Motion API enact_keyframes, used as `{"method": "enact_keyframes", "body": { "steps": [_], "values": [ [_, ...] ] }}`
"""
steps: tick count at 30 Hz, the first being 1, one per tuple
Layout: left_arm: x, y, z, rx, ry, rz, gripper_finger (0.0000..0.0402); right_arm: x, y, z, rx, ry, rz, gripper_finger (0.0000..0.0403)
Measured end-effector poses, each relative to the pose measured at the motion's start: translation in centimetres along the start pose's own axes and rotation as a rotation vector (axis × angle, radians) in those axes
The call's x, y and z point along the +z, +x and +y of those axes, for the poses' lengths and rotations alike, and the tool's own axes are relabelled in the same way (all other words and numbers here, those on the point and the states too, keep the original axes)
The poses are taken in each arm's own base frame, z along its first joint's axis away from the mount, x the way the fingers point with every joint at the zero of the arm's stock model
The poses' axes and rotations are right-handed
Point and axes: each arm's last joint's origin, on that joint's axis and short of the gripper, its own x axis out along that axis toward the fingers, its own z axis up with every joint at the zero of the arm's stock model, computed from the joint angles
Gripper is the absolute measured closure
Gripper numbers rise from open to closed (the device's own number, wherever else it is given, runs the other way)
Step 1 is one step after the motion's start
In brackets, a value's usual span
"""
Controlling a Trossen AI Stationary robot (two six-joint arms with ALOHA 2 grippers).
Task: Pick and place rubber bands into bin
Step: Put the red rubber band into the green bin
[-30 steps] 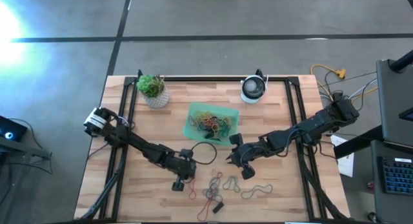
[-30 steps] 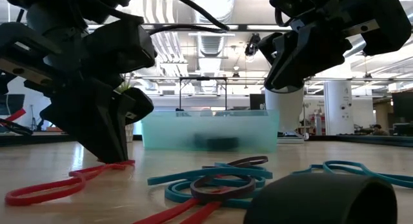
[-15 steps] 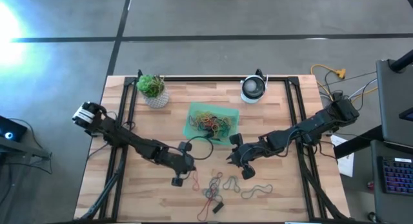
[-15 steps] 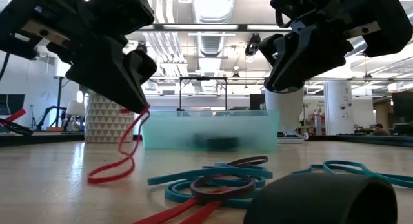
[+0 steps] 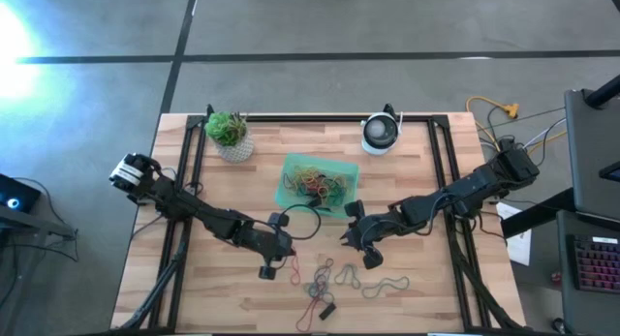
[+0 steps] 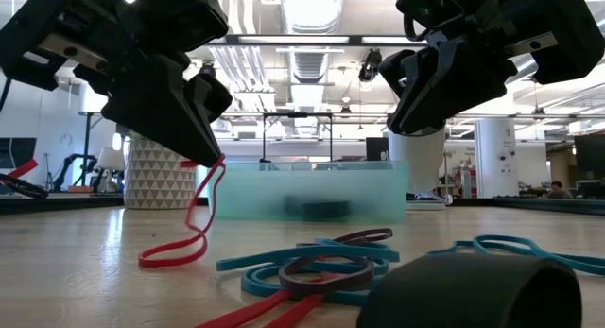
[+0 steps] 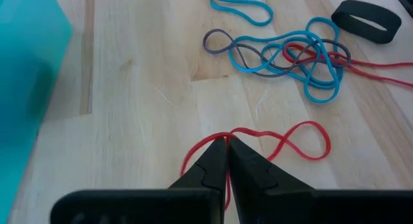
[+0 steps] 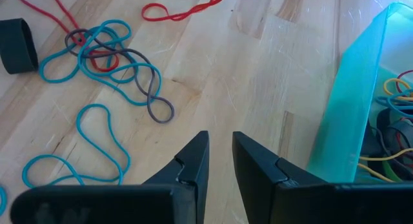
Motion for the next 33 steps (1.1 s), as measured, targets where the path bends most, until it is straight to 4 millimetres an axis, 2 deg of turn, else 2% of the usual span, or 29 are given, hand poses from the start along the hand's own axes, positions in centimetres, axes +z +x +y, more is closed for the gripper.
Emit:
{"method": "enact_keyframes", "body": {
  "steps": [12, 21, 33],
  "values": [
    [2.0, -0.9, -0.6, -0.036, 0.074, -0.198, 0.0401, 0.0, 0.0, 0.0, -0.001, 0.0, 0.0, 0.0339],
    [3.6, -2.5, -0.5, 0.019, 0.144, -0.343, 0.0401, 0.0, 0.0, 0.0, 0.0, 0.002, 0.001, 0.0339],
    [5.1, -5.2, 0.4, 0.247, 0.266, -0.437, 0.0401, 0.0, 0.0, 0.0, -0.001, 0.003, 0.001, 0.0339]
  ]
}}
